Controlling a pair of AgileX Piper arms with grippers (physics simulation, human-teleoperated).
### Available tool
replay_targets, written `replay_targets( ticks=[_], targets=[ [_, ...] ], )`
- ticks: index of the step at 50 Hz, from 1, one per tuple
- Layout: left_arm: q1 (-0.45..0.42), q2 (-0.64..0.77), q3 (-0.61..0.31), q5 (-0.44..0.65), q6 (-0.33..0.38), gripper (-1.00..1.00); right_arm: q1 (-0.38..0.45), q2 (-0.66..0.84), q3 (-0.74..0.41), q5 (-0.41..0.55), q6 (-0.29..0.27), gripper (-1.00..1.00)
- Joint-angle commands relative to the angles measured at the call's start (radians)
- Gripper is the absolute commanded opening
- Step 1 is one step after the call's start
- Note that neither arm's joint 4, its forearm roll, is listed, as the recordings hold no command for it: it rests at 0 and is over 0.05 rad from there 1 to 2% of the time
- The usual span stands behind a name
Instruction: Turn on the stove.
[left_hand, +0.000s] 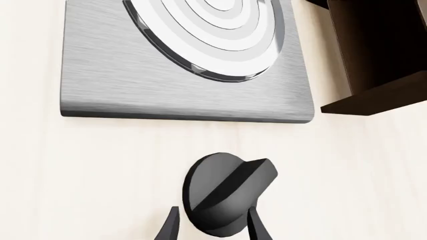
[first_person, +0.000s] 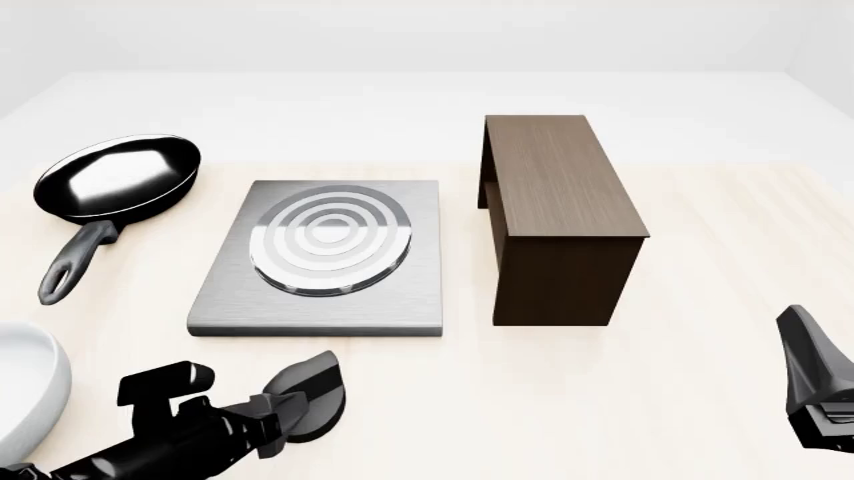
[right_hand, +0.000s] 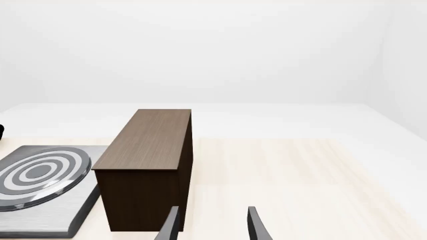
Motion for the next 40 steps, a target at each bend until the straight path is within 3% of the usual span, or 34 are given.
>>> replay_targets(
  ticks=[1,7,21,24,28,30,31,32,35,40],
  targets=[
    [-0.059,-0.018,0.011,0.076,-0.27,1.0,0.0,0.0,0.001,0.0,0.001,1.0],
    [-0.031,-0.084,0.011,0.145,-0.249,1.0,0.0,0.0,0.001,0.0,0.001,1.0],
    [-0.024,-0.116,0.011,0.173,-0.244,1.0,0.0,-0.001,0.001,0.0,0.0,1.0],
    [0.02,-0.187,0.01,0.257,-0.182,1.0,0.0,0.0,0.001,0.0,0.001,1.0],
    [0.032,-0.257,0.011,0.325,-0.172,1.0,0.0,0.0,0.001,0.0,0.001,1.0],
    [0.068,-0.321,0.01,0.394,-0.123,1.0,0.0,0.0,0.001,0.0,0.001,1.0],
    [0.103,-0.394,-0.009,0.484,-0.073,1.0,0.0,-0.001,0.001,0.0,0.001,1.0],
    [0.103,-0.402,-0.01,0.494,-0.072,1.0,0.0,-0.001,0.001,0.0,0.001,1.0],
    [0.143,-0.559,-0.072,0.7,-0.005,1.0,0.0,-0.001,0.001,0.0,0.0,1.0],
    [0.149,-0.63,-0.116,0.808,0.022,1.0,0.0,0.0,0.001,0.0,0.001,1.0]
  ],
)
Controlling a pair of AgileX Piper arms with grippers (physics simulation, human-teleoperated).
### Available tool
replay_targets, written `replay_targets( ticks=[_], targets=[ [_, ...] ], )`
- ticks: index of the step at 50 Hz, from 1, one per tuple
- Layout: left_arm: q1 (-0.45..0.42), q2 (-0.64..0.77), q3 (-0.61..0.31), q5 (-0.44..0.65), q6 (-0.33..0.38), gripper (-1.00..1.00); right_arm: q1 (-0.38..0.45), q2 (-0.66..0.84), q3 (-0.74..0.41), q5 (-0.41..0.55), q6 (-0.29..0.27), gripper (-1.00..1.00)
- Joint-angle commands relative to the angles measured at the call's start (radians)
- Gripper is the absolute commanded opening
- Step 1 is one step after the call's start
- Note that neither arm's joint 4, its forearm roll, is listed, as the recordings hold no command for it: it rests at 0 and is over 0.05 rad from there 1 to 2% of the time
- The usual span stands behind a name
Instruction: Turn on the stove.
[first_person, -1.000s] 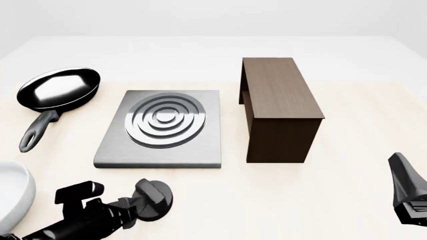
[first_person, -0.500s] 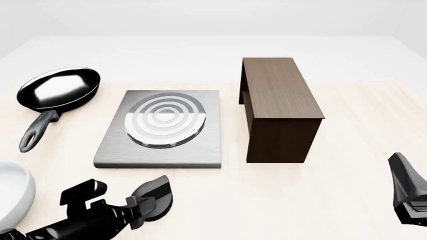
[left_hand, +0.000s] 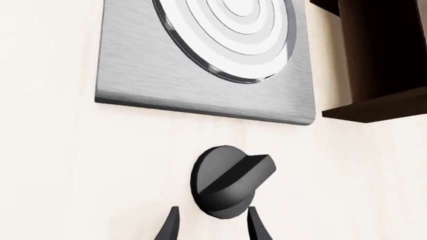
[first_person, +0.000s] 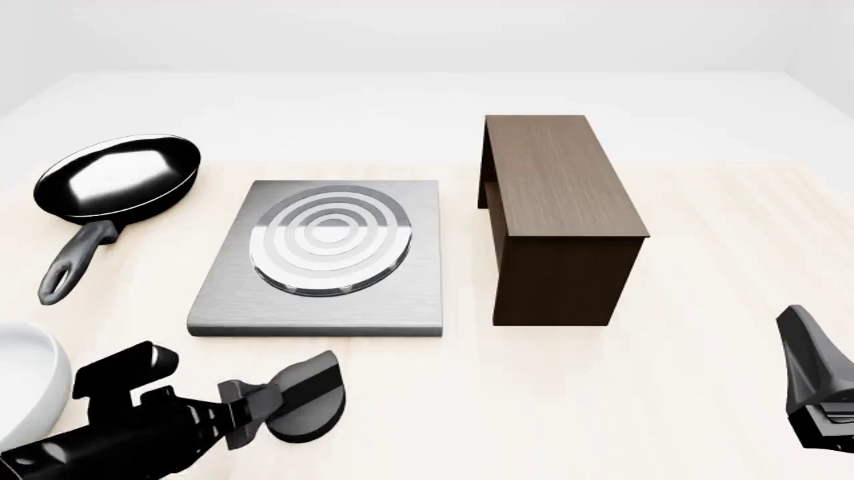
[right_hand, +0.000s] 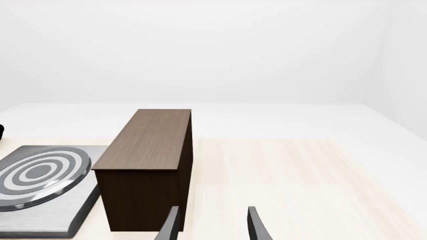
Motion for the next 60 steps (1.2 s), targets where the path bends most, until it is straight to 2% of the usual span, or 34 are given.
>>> replay_targets(
  ticks=[1,4,6,15,17,19,23,25,27,33,36,37,38,45,52,60],
  targets=[
    [0.056,-0.249,-0.07,0.309,0.106,1.0,0.0,-0.001,0.001,0.0,0.0,1.0],
    [0.071,-0.292,-0.099,0.371,0.128,1.0,0.0,-0.001,0.001,0.0,0.001,1.0],
    [0.108,-0.306,-0.124,0.412,0.173,1.0,0.0,-0.001,0.001,0.0,0.0,1.0],
    [0.174,-0.449,-0.195,0.557,0.222,1.0,0.0,0.0,0.001,0.0,0.001,1.0],
    [0.23,-0.494,-0.232,0.612,0.278,1.0,0.0,0.0,0.001,0.0,0.0,1.0],
    [0.216,-0.509,-0.228,0.615,0.253,1.0,0.0,0.0,0.001,0.0,0.001,1.0],
    [0.261,-0.529,-0.243,0.641,0.294,1.0,0.0,0.0,0.001,0.0,0.001,1.0],
    [0.334,-0.547,-0.269,0.673,0.367,1.0,0.0,-0.001,0.001,0.0,0.0,1.0],
    [0.447,-0.571,-0.304,0.715,0.525,1.0,0.0,0.0,0.001,0.0,0.0,1.0],
    [0.462,-0.584,-0.306,0.713,0.51,1.0,0.0,0.0,0.001,0.0,0.0,1.0],
    [0.494,-0.6,-0.315,0.714,0.534,1.0,0.0,-0.001,0.001,0.0,0.0,1.0],
    [0.533,-0.622,-0.327,0.736,0.575,1.0,0.0,0.0,0.001,0.0,0.001,1.0],
    [0.549,-0.633,-0.334,0.745,0.585,1.0,0.0,-0.001,0.001,0.0,0.0,1.0],
    [0.587,-0.668,-0.354,0.782,0.591,1.0,0.0,0.0,0.001,0.0,0.0,1.0],
    [0.641,-0.643,-0.309,0.723,0.591,1.0,0.0,-0.001,0.001,0.0,0.001,1.0],
    [0.731,-0.591,-0.32,0.678,0.62,1.0,0.0,0.0,0.001,0.0,0.0,1.0]
  ],
)
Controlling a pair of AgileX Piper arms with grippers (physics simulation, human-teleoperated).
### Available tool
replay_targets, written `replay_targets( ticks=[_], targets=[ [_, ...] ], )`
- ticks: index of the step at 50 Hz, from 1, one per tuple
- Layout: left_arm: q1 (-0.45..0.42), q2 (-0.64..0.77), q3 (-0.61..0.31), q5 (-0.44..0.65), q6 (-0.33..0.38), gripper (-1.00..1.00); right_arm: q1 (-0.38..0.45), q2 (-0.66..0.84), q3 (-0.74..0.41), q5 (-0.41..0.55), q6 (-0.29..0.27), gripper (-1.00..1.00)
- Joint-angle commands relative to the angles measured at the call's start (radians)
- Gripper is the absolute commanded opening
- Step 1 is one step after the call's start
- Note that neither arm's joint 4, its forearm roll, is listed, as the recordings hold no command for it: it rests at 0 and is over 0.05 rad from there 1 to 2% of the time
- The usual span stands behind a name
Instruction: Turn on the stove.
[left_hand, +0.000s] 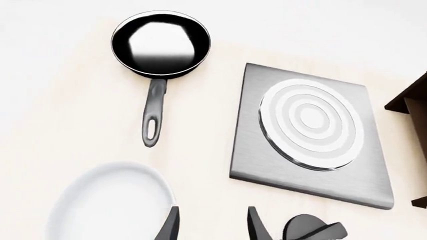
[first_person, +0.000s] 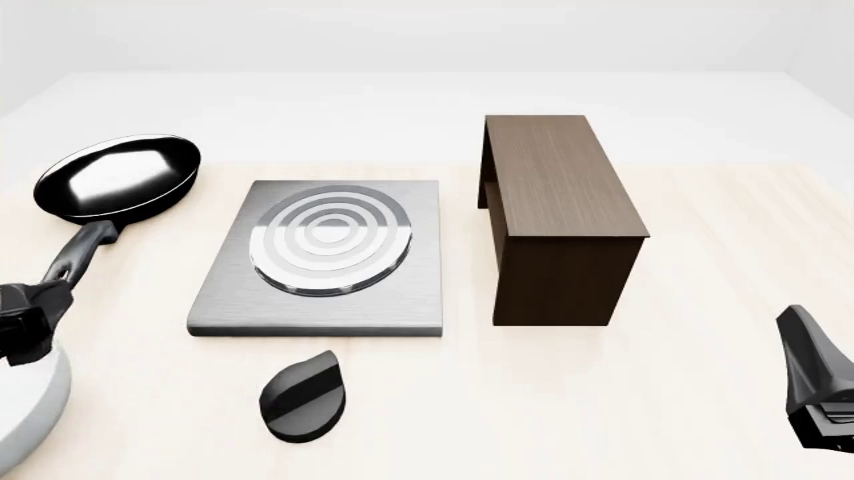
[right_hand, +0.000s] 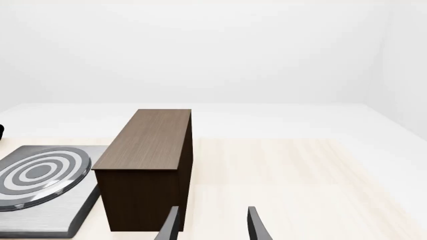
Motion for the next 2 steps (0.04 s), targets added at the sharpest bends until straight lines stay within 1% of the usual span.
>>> replay_targets(
  ticks=[1,2],
  targets=[
    [0.098,0.042,0.015,-0.066,0.033,1.0,0.0,0.0,0.001,0.0,0.001,1.0],
    [0.103,0.05,0.015,-0.072,0.034,1.0,0.0,0.0,0.001,0.0,0.0,1.0]
  ],
)
